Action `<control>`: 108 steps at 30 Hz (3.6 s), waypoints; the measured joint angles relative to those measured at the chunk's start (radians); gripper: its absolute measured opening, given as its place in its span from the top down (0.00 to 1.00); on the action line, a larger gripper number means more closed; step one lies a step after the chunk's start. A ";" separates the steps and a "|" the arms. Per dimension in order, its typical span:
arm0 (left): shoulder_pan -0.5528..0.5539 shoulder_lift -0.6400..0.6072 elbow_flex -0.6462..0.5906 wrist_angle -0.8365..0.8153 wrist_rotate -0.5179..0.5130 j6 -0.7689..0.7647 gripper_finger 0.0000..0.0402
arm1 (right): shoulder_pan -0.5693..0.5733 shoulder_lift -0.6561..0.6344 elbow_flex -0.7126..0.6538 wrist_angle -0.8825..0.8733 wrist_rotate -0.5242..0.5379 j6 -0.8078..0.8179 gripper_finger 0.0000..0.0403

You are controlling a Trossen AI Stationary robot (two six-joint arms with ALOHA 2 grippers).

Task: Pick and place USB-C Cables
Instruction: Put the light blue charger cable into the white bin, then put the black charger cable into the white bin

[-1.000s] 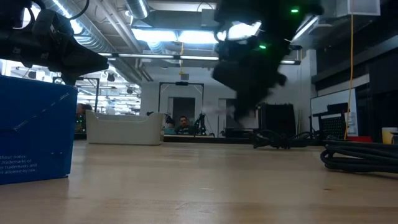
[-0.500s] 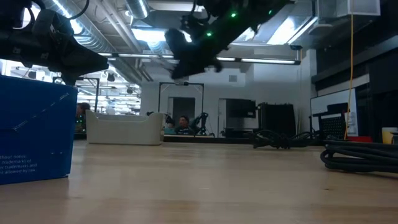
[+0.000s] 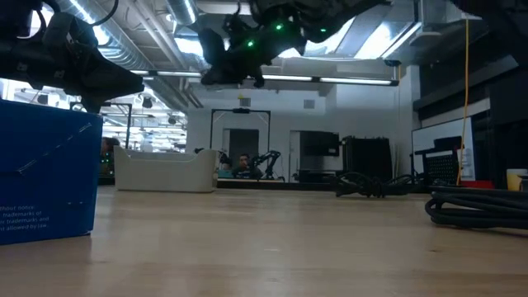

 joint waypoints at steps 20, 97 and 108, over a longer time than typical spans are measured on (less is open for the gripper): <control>0.000 0.000 0.000 0.000 0.001 -0.001 0.79 | -0.033 0.257 0.311 -0.324 -0.094 0.034 0.84; 0.000 0.000 0.000 0.000 0.008 -0.082 0.79 | 0.779 -0.221 -0.259 -1.144 -0.037 1.106 0.61; 0.000 0.000 0.000 0.000 0.008 -0.079 0.79 | 0.874 -0.216 -0.382 -0.897 -0.048 1.434 0.61</control>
